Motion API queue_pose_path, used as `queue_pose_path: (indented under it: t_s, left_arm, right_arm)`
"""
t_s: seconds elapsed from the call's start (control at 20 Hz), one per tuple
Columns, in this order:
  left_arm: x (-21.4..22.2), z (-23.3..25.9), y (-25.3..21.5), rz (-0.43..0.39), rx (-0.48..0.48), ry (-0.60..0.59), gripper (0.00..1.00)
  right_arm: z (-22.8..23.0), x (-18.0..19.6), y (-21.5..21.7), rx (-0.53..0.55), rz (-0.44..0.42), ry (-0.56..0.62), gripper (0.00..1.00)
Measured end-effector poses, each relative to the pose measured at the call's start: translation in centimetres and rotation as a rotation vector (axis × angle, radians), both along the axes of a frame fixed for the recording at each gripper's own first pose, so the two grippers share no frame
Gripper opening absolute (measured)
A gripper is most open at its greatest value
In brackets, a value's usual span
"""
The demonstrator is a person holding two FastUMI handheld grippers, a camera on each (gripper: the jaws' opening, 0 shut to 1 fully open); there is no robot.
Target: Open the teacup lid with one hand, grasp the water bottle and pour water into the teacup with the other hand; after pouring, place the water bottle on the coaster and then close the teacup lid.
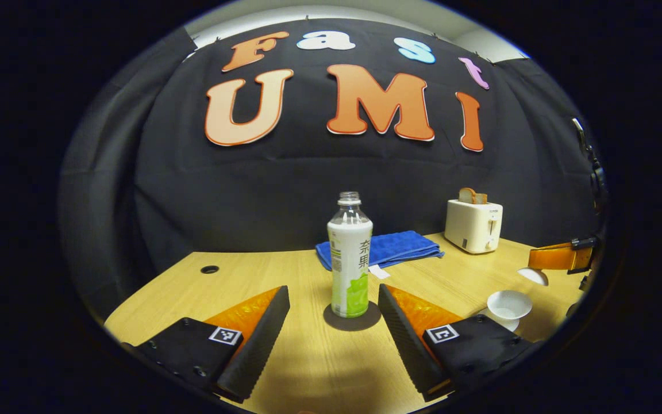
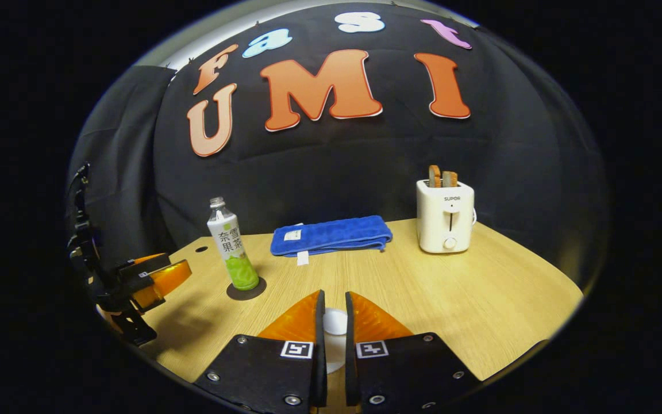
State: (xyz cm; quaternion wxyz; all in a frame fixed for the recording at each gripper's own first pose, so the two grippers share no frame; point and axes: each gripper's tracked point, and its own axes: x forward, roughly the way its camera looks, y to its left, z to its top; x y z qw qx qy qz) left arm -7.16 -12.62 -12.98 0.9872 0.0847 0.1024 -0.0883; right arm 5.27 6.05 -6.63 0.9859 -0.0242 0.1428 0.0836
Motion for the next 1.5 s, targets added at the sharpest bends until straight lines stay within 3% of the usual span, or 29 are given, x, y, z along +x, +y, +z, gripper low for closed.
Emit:
queue_pose_path:
  t_s: [0.45,0.85,1.0,1.05,1.1,1.25,1.5]
  left_arm:
    - [-2.3,0.4,4.8,0.105,-0.040,-0.004,1.00]
    - [-2.3,1.0,4.4,0.097,-0.039,-0.024,0.99]
    - [-2.3,2.0,4.1,0.096,-0.034,-0.046,0.99]
    - [-2.3,2.2,4.1,0.097,-0.037,-0.050,0.99]
    - [-2.4,2.5,4.0,0.097,-0.041,-0.053,0.99]
    - [-2.4,3.3,3.7,0.099,-0.046,-0.067,0.99]
    - [-2.4,4.4,3.5,0.109,-0.055,-0.075,0.97]
  right_arm:
    - [-3.6,0.8,2.9,-0.065,0.041,0.059,0.13]
    - [-1.4,0.1,2.4,-0.064,0.039,0.010,0.29]
    - [0.9,-0.7,1.6,-0.069,0.030,-0.040,0.65]
    - [1.9,-1.0,1.2,-0.074,0.022,-0.061,0.68]
    - [3.0,-1.3,1.0,-0.079,0.018,-0.083,0.84]
    - [5.1,-2.4,0.6,-0.085,0.021,-0.128,0.96]
    - [6.6,-3.3,-0.8,-0.079,-0.003,-0.155,0.96]
